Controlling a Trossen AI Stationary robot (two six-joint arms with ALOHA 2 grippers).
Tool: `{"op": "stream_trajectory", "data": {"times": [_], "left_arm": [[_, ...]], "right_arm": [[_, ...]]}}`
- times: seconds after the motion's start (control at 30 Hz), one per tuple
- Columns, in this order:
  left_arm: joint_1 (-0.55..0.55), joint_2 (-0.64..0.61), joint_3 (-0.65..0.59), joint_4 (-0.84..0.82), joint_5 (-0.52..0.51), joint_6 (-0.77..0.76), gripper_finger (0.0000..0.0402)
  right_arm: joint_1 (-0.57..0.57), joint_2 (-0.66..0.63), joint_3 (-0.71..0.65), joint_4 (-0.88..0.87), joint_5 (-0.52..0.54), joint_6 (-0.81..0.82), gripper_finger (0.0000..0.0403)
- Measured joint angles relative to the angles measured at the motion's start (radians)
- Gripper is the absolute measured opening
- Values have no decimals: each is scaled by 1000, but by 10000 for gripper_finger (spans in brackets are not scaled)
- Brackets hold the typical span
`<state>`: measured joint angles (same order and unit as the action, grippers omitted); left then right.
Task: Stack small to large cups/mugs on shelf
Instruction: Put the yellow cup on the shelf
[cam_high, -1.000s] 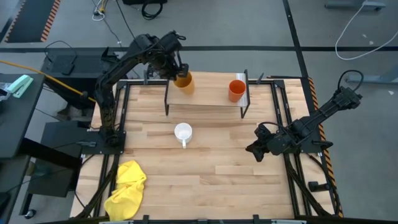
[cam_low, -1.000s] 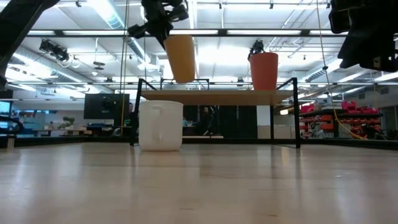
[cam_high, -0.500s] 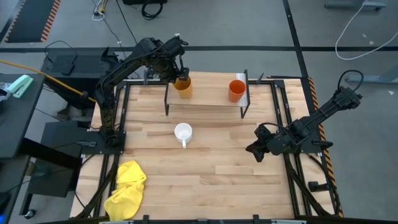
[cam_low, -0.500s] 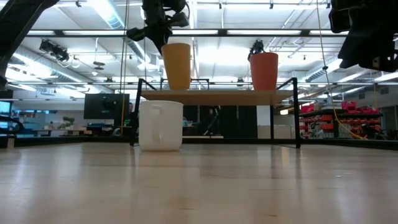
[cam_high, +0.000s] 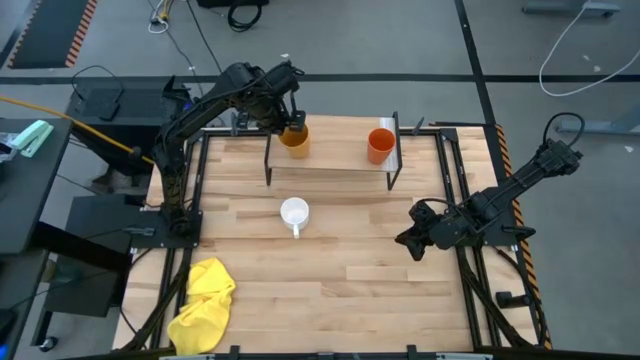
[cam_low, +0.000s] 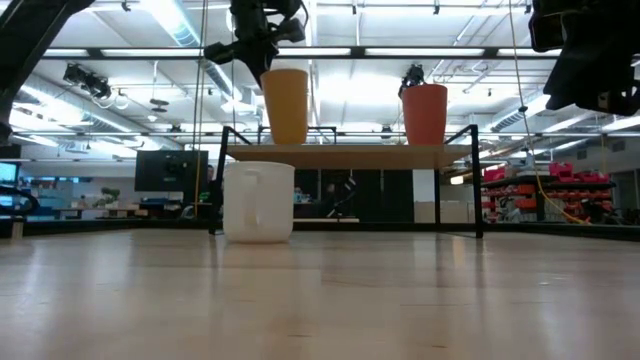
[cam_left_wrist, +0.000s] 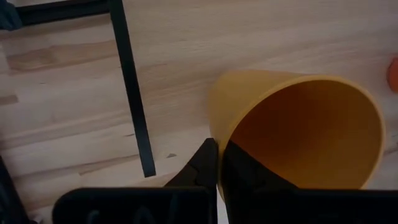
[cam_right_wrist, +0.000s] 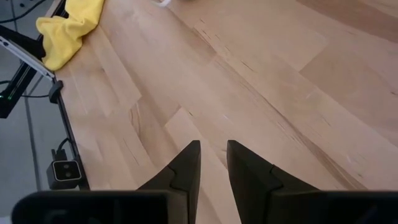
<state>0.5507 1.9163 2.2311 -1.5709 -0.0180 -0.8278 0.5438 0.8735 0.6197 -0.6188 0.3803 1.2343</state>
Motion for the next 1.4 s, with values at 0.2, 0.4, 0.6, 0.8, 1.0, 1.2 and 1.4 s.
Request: {"op": "stream_trajectory", "data": {"times": [0.2,0.4,0.6,0.8,1.0,1.2,1.4], "left_arm": [[-5,0,0,0,-8,0,11],[-6,0,0,0,-8,-5,11],[-5,0,0,0,-10,-7,11],[-5,0,0,0,-15,-7,11],[-6,1,0,0,-15,-18,11],[-10,1,0,0,-21,-23,11],[-17,1,0,0,-22,-25,11]], "right_arm": [[0,0,0,0,0,-4,87],[0,0,0,0,0,-4,87],[0,0,0,0,0,-4,87],[0,0,0,0,0,-4,87],[0,0,0,0,0,-4,87],[0,0,0,0,0,-7,87],[0,0,0,0,0,-7,87]]}}
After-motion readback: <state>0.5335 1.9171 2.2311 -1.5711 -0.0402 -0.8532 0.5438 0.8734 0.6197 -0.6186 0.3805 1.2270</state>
